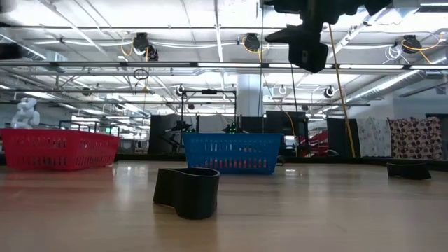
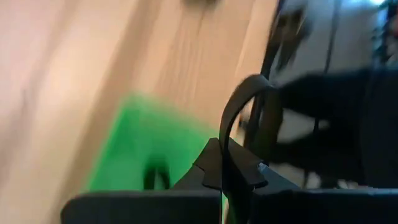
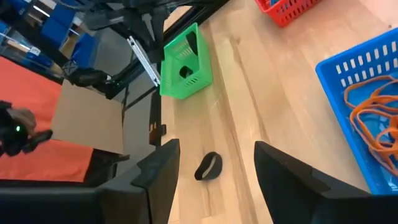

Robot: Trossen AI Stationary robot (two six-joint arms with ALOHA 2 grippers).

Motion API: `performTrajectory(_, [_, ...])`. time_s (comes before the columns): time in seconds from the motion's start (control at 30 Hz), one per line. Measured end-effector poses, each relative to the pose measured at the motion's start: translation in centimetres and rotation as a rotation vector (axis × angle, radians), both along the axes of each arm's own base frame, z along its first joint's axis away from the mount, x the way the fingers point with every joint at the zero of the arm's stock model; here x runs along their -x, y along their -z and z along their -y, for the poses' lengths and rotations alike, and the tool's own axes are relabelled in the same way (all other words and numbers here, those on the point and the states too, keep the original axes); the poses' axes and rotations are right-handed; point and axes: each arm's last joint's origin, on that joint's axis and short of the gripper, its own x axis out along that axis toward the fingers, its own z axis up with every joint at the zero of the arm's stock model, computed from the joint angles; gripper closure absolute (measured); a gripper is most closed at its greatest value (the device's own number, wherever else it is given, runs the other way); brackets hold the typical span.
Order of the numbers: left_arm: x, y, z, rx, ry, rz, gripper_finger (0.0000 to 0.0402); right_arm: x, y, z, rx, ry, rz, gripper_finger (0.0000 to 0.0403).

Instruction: Sort rubber bands into baskets

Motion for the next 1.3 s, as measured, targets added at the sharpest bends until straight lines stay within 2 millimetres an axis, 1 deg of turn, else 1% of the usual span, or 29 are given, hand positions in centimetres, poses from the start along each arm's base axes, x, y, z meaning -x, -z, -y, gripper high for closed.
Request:
performTrajectory(0.13, [2.4,0.8,1.3,0.032,-0.022,-0.182,0.0400,0.0,0.0,0.1,0.031,-0.008,0.011,0.0204])
performTrajectory(0.2, [3.2,1.4,1.6,0.004,-0.039,-0.245,0.0400,0.0,0.0,0.1,0.052,0.016,0.015,0.0204])
performTrajectory(0.27, [3.6,1.9,1.7,-0.018,-0.067,-0.289,0.0395,-0.1,0.0,0.3,0.071,0.049,0.019,0.0204])
performTrajectory(0.43, [3.4,2.8,2.1,-0.053,-0.079,-0.308,0.0363,-0.2,-0.2,0.3,0.071,0.069,0.045,0.0204])
performTrajectory(0.57, [3.4,3.2,2.2,-0.070,-0.080,-0.321,0.0349,-0.2,-0.2,0.3,0.067,0.071,0.044,0.0204])
performTrajectory(0.93, [3.5,3.3,2.2,-0.058,-0.052,-0.378,0.0343,0.0,-0.2,-0.7,0.061,0.039,0.041,0.0204])
performTrajectory(1.03, [3.7,3.5,1.8,-0.076,-0.093,-0.417,0.0336,0.0,-0.2,-0.9,0.061,0.032,0.041,0.0204])
performTrajectory(1.1, [3.7,3.5,1.6,-0.085,-0.111,-0.431,0.0322,0.0,-0.2,-1.0,0.059,0.032,0.041,0.0204])
performTrajectory(1.3, [3.4,3.5,1.4,-0.066,-0.108,-0.456,0.0256,0.1,-0.2,-1.1,0.053,0.032,0.038,0.0204])
